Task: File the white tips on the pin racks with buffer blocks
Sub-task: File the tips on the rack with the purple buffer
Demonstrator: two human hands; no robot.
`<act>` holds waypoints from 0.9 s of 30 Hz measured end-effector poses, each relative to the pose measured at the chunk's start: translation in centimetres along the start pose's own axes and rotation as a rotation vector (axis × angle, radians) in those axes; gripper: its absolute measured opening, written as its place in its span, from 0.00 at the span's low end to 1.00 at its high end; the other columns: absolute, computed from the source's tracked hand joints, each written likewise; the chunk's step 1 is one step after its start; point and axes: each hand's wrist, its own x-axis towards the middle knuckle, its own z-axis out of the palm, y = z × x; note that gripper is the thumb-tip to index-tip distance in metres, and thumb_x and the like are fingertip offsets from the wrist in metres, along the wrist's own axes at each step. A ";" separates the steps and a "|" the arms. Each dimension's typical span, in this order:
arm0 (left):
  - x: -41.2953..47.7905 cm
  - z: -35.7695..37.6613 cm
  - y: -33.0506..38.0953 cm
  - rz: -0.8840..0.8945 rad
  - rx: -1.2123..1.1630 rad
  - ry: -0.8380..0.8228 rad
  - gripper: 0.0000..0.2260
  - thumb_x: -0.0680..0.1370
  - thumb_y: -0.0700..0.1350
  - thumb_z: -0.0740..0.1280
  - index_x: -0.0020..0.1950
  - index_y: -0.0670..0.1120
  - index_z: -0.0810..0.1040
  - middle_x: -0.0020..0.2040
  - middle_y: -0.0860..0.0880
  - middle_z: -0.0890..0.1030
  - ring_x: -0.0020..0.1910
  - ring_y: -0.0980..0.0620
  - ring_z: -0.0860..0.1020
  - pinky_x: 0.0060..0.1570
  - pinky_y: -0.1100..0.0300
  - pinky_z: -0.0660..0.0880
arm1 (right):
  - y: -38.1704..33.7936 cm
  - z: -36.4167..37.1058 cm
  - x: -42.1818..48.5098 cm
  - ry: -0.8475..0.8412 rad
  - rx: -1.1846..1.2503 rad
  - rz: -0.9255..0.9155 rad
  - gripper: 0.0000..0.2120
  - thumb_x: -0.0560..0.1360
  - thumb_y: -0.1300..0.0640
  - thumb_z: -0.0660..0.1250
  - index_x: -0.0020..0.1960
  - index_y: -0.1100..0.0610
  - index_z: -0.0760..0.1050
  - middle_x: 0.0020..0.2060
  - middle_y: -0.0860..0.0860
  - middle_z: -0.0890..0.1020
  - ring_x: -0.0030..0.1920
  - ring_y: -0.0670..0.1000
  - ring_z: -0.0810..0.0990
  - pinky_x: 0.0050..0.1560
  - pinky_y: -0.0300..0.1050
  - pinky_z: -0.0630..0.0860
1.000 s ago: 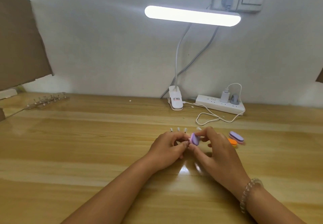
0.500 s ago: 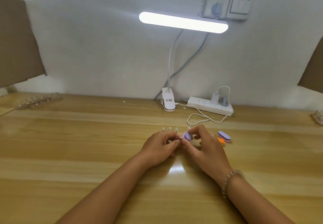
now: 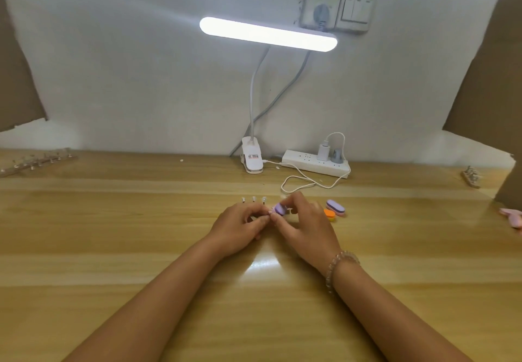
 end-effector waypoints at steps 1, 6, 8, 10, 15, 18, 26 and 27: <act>0.0 0.0 0.0 0.001 -0.009 -0.002 0.12 0.80 0.41 0.66 0.44 0.57 0.80 0.33 0.57 0.79 0.31 0.55 0.77 0.46 0.53 0.75 | 0.1 0.0 0.0 0.002 -0.001 -0.009 0.09 0.74 0.49 0.71 0.47 0.48 0.71 0.47 0.39 0.78 0.53 0.47 0.75 0.51 0.48 0.74; 0.0 -0.1 0.0 0.008 -0.051 0.015 0.14 0.81 0.38 0.65 0.43 0.57 0.79 0.31 0.62 0.78 0.31 0.54 0.75 0.43 0.57 0.73 | -0.1 0.2 -0.1 -0.006 0.020 -0.084 0.08 0.74 0.50 0.71 0.48 0.49 0.72 0.45 0.34 0.76 0.52 0.46 0.74 0.50 0.44 0.74; 0.1 0.0 0.0 0.009 -0.047 0.015 0.10 0.81 0.39 0.66 0.45 0.54 0.81 0.33 0.61 0.79 0.30 0.54 0.76 0.43 0.56 0.74 | 0.3 0.2 0.2 -0.007 0.018 0.002 0.08 0.75 0.50 0.70 0.48 0.50 0.72 0.47 0.37 0.77 0.54 0.48 0.74 0.52 0.46 0.73; 0.0 -0.1 -0.1 0.006 -0.065 0.015 0.11 0.81 0.39 0.65 0.45 0.53 0.80 0.36 0.58 0.79 0.31 0.53 0.76 0.43 0.55 0.75 | 0.4 0.3 0.0 0.013 -0.009 -0.069 0.08 0.74 0.50 0.71 0.47 0.49 0.72 0.46 0.36 0.77 0.53 0.44 0.73 0.49 0.41 0.72; 0.0 -0.1 -0.1 -0.003 -0.056 0.021 0.13 0.81 0.40 0.65 0.43 0.57 0.78 0.34 0.59 0.79 0.30 0.54 0.76 0.43 0.57 0.74 | 0.3 0.3 0.2 0.013 0.009 -0.032 0.08 0.74 0.50 0.71 0.46 0.48 0.72 0.45 0.36 0.77 0.53 0.45 0.73 0.50 0.42 0.72; -0.1 -0.1 -0.2 0.001 -0.076 0.012 0.15 0.81 0.38 0.65 0.41 0.57 0.78 0.33 0.61 0.78 0.30 0.53 0.76 0.42 0.57 0.73 | 0.1 0.3 -0.2 0.034 -0.028 -0.133 0.08 0.73 0.52 0.72 0.47 0.49 0.73 0.45 0.34 0.77 0.52 0.43 0.73 0.48 0.39 0.73; 0.2 0.0 -0.3 -0.008 -0.058 0.003 0.15 0.81 0.39 0.64 0.41 0.59 0.78 0.34 0.61 0.79 0.31 0.54 0.76 0.45 0.53 0.76 | 0.1 0.3 -0.1 0.014 -0.031 -0.142 0.08 0.73 0.52 0.72 0.48 0.49 0.73 0.47 0.35 0.77 0.53 0.45 0.74 0.49 0.44 0.75; 0.2 -0.1 -0.4 -0.010 -0.061 0.006 0.16 0.80 0.39 0.64 0.41 0.60 0.78 0.33 0.61 0.79 0.31 0.54 0.76 0.44 0.54 0.76 | -0.1 0.4 -0.2 0.009 -0.027 -0.171 0.09 0.73 0.52 0.72 0.48 0.49 0.73 0.46 0.34 0.77 0.53 0.44 0.74 0.48 0.43 0.75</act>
